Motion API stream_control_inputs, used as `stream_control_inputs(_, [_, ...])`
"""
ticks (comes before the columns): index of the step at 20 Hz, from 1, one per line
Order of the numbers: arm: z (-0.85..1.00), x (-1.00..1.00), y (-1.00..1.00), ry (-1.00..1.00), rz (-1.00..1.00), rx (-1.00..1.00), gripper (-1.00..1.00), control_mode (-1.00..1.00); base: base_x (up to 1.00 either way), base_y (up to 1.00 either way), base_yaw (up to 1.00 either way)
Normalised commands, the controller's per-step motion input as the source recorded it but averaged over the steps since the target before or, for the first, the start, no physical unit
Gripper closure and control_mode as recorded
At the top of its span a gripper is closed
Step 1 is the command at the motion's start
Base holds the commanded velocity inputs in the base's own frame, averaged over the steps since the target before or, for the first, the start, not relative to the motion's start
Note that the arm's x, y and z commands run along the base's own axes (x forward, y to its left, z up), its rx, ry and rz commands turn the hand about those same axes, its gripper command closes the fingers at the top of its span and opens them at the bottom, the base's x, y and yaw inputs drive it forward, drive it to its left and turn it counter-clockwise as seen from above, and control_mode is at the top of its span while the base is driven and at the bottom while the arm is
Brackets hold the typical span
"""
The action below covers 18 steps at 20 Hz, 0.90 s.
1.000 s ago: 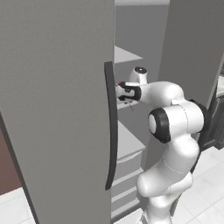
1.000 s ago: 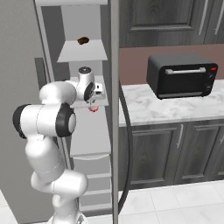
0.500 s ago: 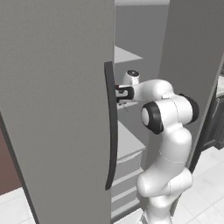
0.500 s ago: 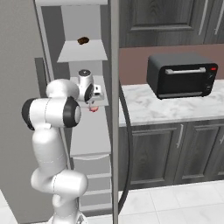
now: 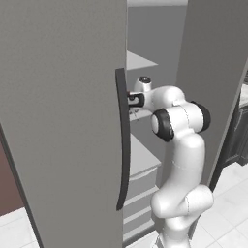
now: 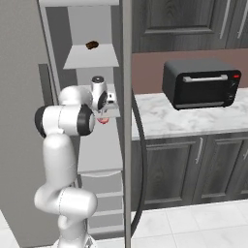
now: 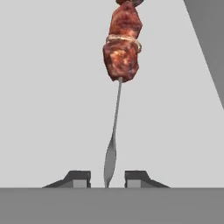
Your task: Store the kebab skewer in the freezer for long-term storage. Close the freezer door after placing the cooked food.
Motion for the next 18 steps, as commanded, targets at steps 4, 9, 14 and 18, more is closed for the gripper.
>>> stream_control_inputs(4, [-0.11, 0.30, 0.00, 0.00, 0.00, 0.00, 1.00, -1.00, 0.00, 0.00, 0.00])
stream_control_inputs(9, [-0.09, 0.19, 0.00, 0.00, 0.00, 0.00, 1.00, -1.00, 0.00, 0.00, 0.00])
stream_control_inputs(14, [-0.08, 0.14, 0.00, 0.00, 0.00, 0.00, -1.00, -1.00, 0.00, 0.00, 0.00])
stream_control_inputs(18, [-0.06, 0.11, 0.00, 0.00, 0.00, 0.00, -1.00, -1.00, 0.00, 0.00, 0.00])
